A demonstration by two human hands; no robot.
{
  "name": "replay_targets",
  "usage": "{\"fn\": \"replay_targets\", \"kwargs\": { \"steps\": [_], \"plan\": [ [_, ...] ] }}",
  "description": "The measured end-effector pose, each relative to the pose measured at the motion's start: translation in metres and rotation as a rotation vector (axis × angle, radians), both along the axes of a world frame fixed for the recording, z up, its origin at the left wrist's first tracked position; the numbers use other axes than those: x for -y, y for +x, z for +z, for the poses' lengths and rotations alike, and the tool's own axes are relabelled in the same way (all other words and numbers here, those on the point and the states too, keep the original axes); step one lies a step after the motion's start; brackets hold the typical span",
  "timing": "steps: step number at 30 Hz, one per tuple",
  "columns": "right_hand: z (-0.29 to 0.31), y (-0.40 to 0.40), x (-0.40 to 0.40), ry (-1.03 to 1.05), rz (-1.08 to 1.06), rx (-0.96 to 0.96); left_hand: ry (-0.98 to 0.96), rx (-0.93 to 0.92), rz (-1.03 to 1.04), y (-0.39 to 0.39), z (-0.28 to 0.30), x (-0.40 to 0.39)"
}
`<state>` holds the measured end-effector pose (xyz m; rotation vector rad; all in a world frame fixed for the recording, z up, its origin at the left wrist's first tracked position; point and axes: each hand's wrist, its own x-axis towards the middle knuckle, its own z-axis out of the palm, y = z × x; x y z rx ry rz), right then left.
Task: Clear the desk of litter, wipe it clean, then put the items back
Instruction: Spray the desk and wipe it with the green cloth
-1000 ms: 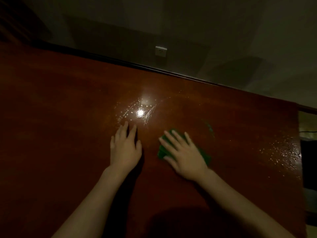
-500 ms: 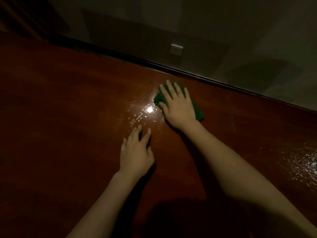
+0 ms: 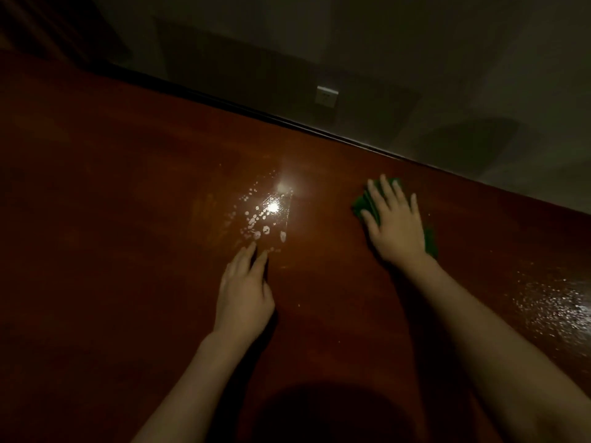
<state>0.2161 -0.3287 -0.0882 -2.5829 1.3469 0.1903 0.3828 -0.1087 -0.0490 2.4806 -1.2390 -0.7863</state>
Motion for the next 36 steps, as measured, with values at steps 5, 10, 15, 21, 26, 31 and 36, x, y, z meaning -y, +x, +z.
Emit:
{"fn": "replay_targets", "kwargs": {
  "steps": [5, 10, 15, 21, 26, 31, 36],
  "plan": [
    [-0.004, 0.077, 0.042, -0.001, -0.136, 0.011, -0.018, -0.008, 0.001, 0.000, -0.001, -0.014],
    [0.002, 0.114, 0.011, 0.006, 0.252, -0.001, -0.042, -0.008, 0.017, 0.002, -0.005, -0.024],
    [-0.003, 0.065, -0.108, 0.071, 0.663, -0.001, -0.043, -0.009, 0.051, 0.000, -0.003, -0.032],
    [-0.008, -0.056, -0.184, 0.046, 0.898, -0.010, -0.043, -0.038, 0.015, -0.008, 0.002, -0.050],
    [-0.005, -0.067, -0.127, 0.014, 0.197, -0.026, 0.007, -0.042, -0.033, -0.012, 0.003, -0.073],
    [-0.001, 0.012, -0.107, 0.030, -0.252, -0.011, 0.049, -0.033, -0.068, -0.021, 0.004, -0.097],
    [0.001, 0.047, -0.198, 0.078, 0.182, -0.036, 0.050, -0.005, -0.091, -0.018, 0.000, -0.132]
  ]
}}
